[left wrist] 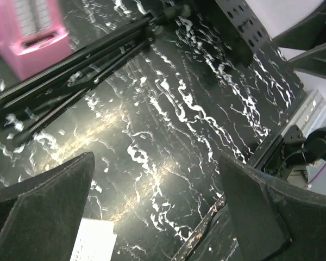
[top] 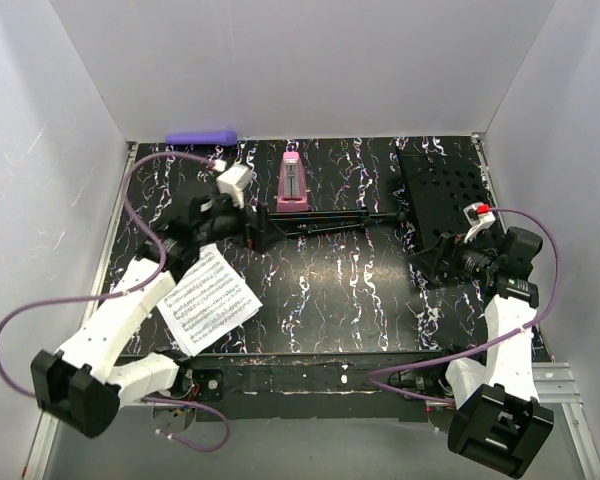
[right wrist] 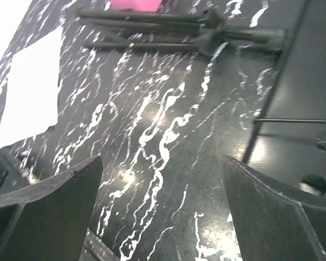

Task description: Set up the instrument practice props

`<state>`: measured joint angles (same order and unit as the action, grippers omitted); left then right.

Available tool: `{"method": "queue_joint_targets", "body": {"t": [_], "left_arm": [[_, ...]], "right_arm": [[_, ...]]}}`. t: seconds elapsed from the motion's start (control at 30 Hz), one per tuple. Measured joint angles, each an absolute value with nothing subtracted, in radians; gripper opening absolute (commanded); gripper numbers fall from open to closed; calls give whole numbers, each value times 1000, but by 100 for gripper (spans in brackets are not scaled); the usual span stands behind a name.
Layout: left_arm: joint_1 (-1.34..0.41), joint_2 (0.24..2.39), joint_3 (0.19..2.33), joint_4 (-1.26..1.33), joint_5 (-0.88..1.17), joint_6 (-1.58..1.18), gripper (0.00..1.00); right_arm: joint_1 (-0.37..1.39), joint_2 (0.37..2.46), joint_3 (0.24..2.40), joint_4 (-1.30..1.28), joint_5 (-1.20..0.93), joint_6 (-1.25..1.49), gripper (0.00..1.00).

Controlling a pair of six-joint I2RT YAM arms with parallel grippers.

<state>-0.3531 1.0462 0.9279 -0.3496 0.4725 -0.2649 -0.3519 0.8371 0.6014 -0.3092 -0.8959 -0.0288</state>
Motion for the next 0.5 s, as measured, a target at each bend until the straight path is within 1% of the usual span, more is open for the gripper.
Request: {"method": "queue_joint_targets", "body": {"t": [0.07, 0.17, 0.27, 0.4, 0.5], "left_arm": [[-450, 1126, 1036, -403, 431, -218, 98], [-538, 1270, 1189, -488, 355, -152, 98], [-598, 1398, 1282, -538, 287, -101, 98], [-657, 1481, 1299, -594, 243, -65, 98], [-670, 1467, 1279, -592, 230, -58, 98]], "right_arm": [[-345, 851, 609, -358, -955, -100, 98], [-336, 859, 628, -429, -1021, -196, 98], [-333, 851, 639, -455, -1035, -231, 98], [-336, 821, 640, -445, -1007, -202, 98], [-360, 818, 640, -427, -968, -105, 98]]}}
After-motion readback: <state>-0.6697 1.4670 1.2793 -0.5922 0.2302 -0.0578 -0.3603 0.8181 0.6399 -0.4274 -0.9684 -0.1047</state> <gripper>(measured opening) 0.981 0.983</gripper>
